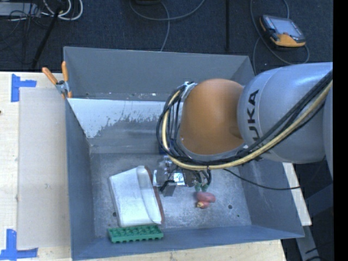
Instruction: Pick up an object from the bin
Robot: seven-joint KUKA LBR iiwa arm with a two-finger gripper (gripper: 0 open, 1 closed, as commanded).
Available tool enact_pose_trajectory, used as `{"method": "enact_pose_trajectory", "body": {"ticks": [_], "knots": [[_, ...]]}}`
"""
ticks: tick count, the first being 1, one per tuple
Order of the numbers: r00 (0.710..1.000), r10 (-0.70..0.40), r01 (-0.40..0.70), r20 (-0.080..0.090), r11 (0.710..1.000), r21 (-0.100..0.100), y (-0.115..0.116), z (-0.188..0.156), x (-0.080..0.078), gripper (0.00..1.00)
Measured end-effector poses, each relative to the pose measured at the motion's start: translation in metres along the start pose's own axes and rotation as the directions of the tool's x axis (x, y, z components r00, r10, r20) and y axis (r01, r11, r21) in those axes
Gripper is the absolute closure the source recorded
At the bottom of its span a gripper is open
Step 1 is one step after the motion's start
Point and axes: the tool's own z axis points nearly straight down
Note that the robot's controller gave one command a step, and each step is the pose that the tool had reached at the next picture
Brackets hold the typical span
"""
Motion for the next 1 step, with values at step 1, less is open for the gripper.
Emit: {"method": "enact_pose_trajectory", "body": {"ticks": [1], "knots": [[1.000,0.005,-0.005,0.002,1.000,0.002,-0.0292,-0.0890,0.0195,1.00]]}}
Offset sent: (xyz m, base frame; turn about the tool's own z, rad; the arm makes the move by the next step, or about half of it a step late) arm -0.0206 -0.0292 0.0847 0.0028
